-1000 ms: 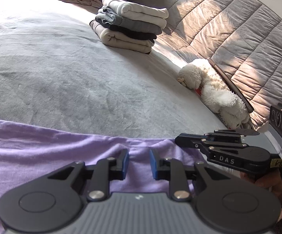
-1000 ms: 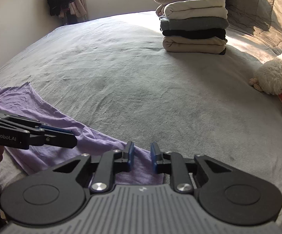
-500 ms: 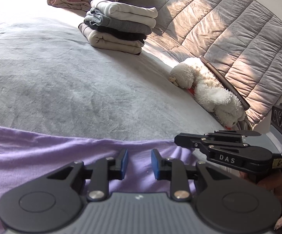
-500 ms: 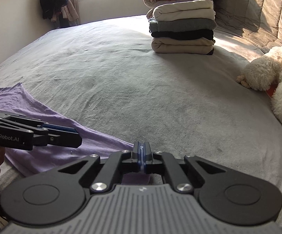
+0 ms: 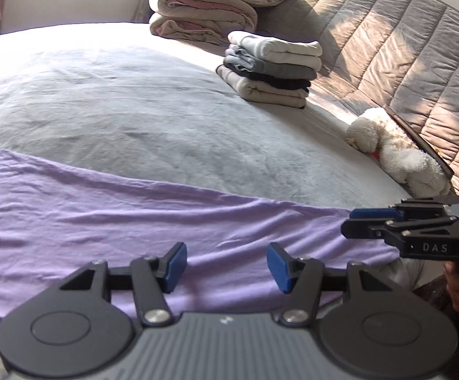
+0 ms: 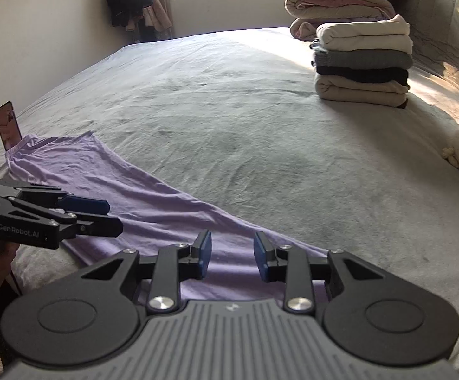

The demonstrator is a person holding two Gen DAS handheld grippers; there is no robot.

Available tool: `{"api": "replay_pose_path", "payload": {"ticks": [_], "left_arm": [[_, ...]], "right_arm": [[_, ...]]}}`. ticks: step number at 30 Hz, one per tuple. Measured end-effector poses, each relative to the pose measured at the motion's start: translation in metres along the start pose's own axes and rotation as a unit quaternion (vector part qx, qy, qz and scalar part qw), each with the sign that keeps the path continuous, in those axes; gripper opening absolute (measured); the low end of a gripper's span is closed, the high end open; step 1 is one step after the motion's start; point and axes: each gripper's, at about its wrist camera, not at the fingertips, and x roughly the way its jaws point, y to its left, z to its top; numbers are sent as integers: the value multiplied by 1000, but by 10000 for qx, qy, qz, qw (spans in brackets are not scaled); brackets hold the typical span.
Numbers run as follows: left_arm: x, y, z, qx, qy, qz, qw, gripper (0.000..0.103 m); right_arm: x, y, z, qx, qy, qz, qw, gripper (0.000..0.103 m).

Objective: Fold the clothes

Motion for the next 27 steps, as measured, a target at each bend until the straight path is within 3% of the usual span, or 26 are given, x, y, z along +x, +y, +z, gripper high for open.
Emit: {"api": "replay_pose_path", "payload": {"ticks": [3,5,9,14,17,27], "left_arm": [[-14,18,-10,-174,-58,72,9998,55],[-22,22,-18,-33,-99,7,9999,53],[-28,15,-27,392,-130,-414,9983,45],[-22,-5,-30,816,-90,-859,9929,45],[-15,-18,-30,1166,10,-854,9895,42],[-2,-26,-27,1605,367,-899,9823,40]], "right_arm": [[3,23,-1,-307,118,172,9993,34],[3,36,-3,-493,164,338,9981,34],[1,51,-9,-807,305,558,9947,28],[5,60,-11,-887,433,750,9923,28],[13,60,-11,-863,538,757,9919,25],[36,63,-6,-1299,988,702,9841,24]]}}
